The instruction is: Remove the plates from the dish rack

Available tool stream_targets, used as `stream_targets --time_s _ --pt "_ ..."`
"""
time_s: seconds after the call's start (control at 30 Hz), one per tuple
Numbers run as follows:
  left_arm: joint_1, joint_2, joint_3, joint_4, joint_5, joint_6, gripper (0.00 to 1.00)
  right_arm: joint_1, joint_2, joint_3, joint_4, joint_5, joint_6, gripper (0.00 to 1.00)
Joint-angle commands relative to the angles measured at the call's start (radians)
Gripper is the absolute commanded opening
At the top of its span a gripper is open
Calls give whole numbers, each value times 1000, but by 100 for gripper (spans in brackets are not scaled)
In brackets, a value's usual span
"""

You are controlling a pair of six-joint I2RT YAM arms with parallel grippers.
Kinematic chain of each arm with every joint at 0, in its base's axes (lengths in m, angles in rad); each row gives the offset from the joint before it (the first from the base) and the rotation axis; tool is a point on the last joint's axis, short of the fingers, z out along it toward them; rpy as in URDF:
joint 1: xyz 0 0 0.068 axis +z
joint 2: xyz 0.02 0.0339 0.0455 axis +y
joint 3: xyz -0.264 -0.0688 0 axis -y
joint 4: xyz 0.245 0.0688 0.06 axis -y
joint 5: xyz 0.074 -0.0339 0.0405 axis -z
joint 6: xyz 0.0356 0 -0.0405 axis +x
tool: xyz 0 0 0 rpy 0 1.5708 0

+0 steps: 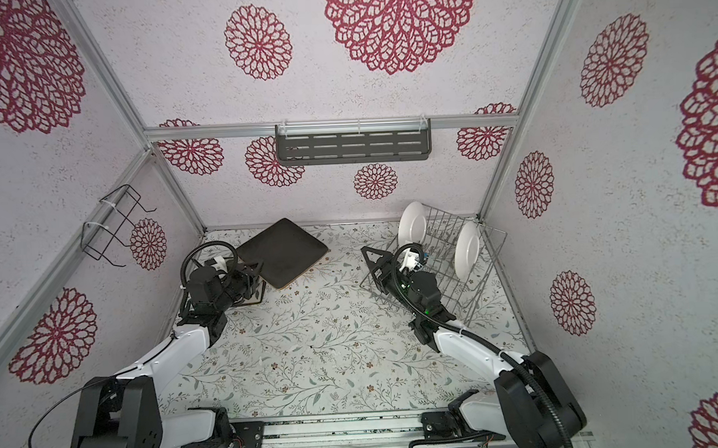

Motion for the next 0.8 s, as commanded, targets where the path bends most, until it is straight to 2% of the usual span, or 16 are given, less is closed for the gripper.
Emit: stream_targets --time_s 0.0,0.2,0.43,0.77 --pt "19 -21 21 157 -122 -13 0 -4 -44 40 -68 1 -65 86" --pt "38 -7 -17 181 -239 -24 0 17 -70 62 -219 52 -153 86" --pt "47 12 -53 211 -344 -53 0 57 -28 140 -395 73 -306 86" --pt "64 -54 -135 163 -518 -55 0 86 99 214 -402 12 -347 86"
